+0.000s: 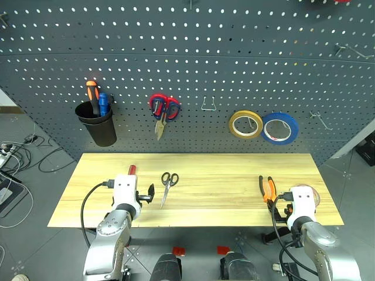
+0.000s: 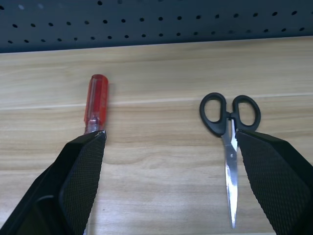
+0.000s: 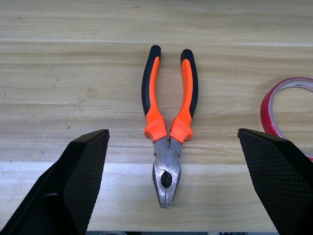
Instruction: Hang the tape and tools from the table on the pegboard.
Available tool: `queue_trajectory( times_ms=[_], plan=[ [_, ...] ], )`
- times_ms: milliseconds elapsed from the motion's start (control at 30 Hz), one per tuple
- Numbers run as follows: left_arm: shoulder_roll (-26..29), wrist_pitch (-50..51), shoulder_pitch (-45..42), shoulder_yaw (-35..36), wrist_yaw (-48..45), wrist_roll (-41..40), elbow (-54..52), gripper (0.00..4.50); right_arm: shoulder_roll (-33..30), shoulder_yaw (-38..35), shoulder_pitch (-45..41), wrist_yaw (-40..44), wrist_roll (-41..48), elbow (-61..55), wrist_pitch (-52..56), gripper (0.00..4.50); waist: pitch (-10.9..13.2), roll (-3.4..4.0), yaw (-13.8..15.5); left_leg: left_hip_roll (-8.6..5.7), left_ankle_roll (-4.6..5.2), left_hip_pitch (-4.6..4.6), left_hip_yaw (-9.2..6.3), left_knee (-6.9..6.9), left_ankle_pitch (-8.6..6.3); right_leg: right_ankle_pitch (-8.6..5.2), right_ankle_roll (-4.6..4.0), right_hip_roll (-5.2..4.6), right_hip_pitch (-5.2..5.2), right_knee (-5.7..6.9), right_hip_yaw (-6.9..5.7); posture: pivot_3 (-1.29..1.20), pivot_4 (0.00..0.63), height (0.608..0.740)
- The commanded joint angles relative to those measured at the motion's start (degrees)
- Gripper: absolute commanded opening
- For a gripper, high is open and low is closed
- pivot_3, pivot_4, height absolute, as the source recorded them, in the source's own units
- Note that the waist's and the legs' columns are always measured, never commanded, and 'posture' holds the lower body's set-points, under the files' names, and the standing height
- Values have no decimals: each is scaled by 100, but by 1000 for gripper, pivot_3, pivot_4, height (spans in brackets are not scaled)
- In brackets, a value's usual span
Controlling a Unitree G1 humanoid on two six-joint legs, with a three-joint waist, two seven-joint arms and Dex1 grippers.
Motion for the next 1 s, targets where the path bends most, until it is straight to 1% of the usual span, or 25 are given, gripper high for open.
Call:
queue_trajectory(
  times_ms=[33,233,500,833,1000],
  plan=[
    [16,-37,-7,-40,50,76,-183,4475,-89,-129,-50,40,-1,-115,-67,4500,0,0,0,0,0,0,0,0,0,0,0,0,0,0,0,110,135,740],
    [-88,-54,35,16,166,55,-247,4475,-170,-116,-206,61,-7,-35,-35,4500,0,0,1,0,0,0,-1,0,0,0,0,0,0,1,0,109,136,740],
    [-122,-15,258,35,169,18,-450,4475,-206,-132,-187,89,-7,-51,-33,4500,1,0,1,0,0,0,-2,0,0,0,0,0,0,1,1,111,147,740],
    [-9,20,395,137,238,102,-512,4475,-210,-131,-147,92,-10,-40,-46,4500,3,1,1,0,1,2,-3,0,0,0,0,0,1,0,0,114,159,740],
    [70,49,361,100,221,123,-456,4475,-363,-93,-117,119,-155,-7,-188,4500,8,3,0,0,1,2,-3,0,0,0,0,0,2,-1,0,105,170,740]
  ],
)
